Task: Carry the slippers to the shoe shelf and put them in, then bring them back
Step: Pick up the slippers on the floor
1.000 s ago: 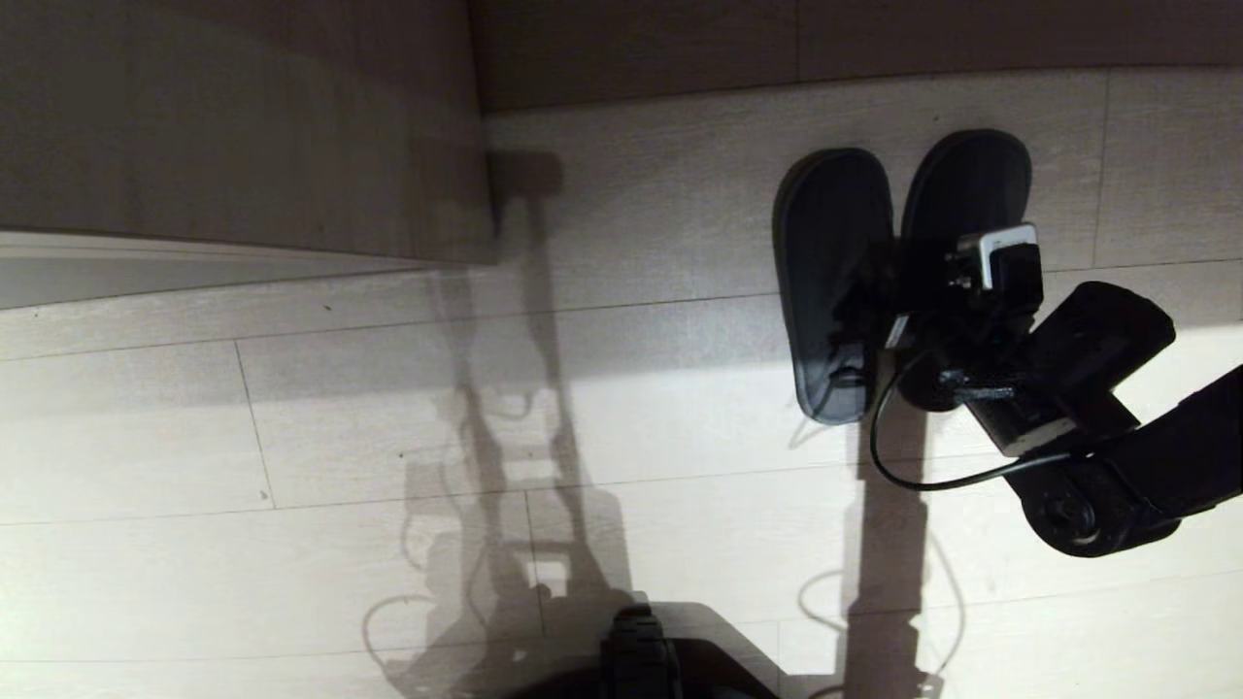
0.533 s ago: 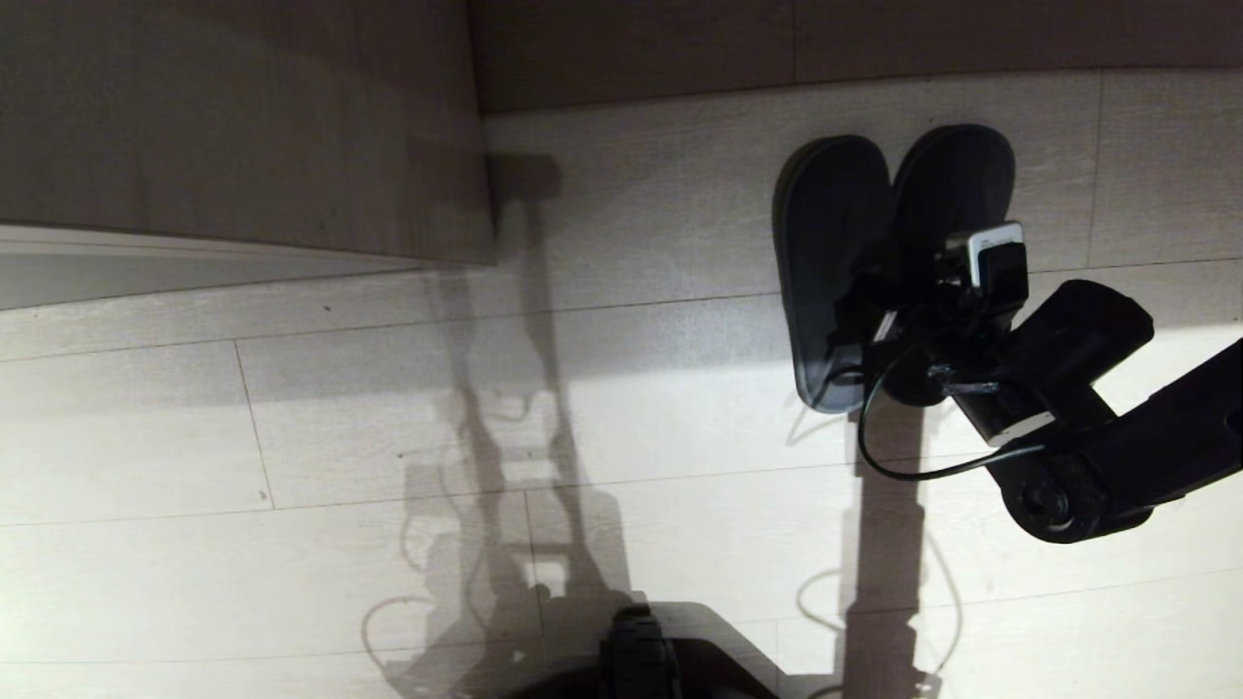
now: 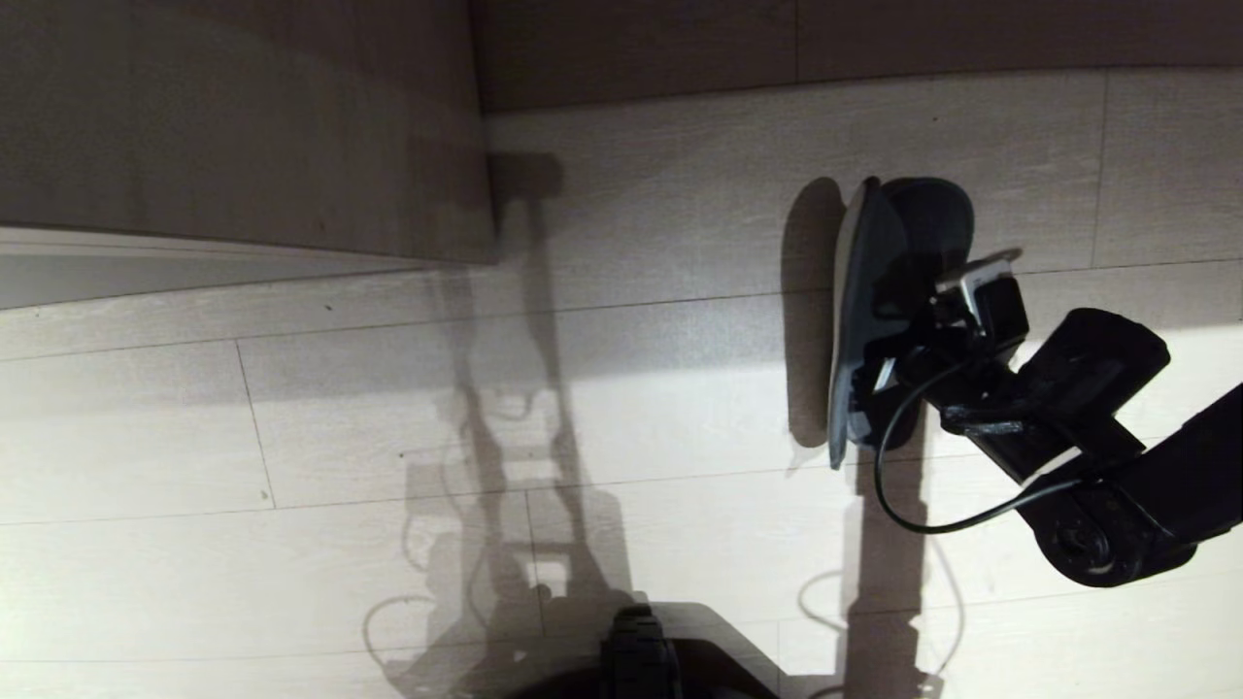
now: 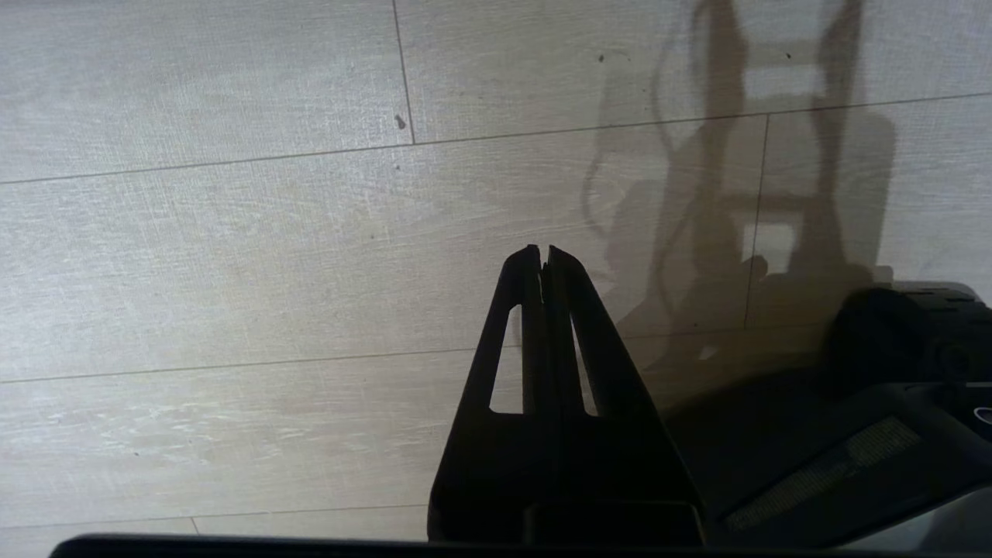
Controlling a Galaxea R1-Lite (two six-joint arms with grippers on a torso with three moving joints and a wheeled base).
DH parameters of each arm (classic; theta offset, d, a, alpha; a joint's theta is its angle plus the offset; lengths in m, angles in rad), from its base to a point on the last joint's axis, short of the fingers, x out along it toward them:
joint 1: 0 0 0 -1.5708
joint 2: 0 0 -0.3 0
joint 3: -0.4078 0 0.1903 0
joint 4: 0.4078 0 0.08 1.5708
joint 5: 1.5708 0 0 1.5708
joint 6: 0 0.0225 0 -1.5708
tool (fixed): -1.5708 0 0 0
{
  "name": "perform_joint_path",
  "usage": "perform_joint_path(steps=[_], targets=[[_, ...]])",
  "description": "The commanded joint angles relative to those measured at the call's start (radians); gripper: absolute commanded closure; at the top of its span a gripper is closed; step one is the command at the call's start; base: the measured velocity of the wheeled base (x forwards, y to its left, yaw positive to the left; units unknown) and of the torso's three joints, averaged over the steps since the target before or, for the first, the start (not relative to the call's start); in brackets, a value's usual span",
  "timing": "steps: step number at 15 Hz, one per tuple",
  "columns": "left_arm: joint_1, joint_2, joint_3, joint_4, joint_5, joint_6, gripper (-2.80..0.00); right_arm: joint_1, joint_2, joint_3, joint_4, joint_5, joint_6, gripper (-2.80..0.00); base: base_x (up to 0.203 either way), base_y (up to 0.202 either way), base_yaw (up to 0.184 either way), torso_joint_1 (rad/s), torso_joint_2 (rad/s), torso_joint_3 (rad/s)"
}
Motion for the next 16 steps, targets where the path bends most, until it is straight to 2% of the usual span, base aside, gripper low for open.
perform_joint_path(steps=[1, 5, 11, 16], targets=[[0.000, 0.000, 0.000, 0.001, 0.000, -0.001, 0.00, -0.006, -0.080, 0.073, -0.021, 0.015, -0.005, 0.00, 0.000, 0.000, 0.000, 0.000, 0.00, 0.000], [0.000, 0.000, 0.000, 0.000, 0.001, -0.001, 0.00, -0.016, -0.168, 0.159, -0.021, 0.048, -0.008, 0.00, 0.000, 0.000, 0.000, 0.000, 0.00, 0.000], [0.000, 0.000, 0.000, 0.001, 0.000, 0.000, 0.00, -0.017, -0.285, 0.281, -0.011, 0.056, 0.002, 0.00, 0.000, 0.000, 0.000, 0.000, 0.00, 0.000], [0.000, 0.000, 0.000, 0.000, 0.000, 0.001, 0.00, -0.020, -0.529, 0.396, 0.152, 0.050, 0.078, 0.00, 0.000, 0.000, 0.000, 0.000, 0.00, 0.000]])
